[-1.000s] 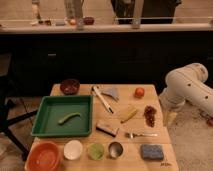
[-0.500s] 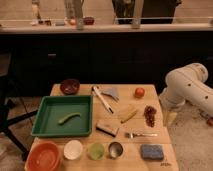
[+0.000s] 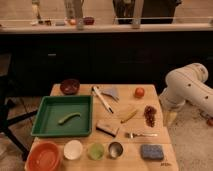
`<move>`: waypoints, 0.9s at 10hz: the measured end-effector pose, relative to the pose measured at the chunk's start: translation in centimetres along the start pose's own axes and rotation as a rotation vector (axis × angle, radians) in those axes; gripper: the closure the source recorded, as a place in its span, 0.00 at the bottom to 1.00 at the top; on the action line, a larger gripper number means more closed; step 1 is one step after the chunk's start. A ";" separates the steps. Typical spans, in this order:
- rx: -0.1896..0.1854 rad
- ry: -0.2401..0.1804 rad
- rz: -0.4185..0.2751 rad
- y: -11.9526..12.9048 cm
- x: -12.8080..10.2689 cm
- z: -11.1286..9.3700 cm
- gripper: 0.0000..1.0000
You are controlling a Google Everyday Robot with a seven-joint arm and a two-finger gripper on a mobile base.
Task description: Place sponge in paper cup
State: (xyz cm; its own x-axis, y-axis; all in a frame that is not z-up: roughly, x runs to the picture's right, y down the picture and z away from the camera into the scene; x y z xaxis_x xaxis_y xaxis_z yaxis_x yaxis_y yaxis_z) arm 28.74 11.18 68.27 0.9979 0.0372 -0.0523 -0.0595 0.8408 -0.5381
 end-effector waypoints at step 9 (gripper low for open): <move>0.052 -0.183 0.025 9.0 2.4 5.9 0.20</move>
State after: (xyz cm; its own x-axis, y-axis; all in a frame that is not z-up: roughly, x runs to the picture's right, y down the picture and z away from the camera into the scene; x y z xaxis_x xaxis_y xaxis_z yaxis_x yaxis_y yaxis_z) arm 30.73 22.05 68.30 0.9841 0.1525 0.0916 -0.0881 0.8651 -0.4937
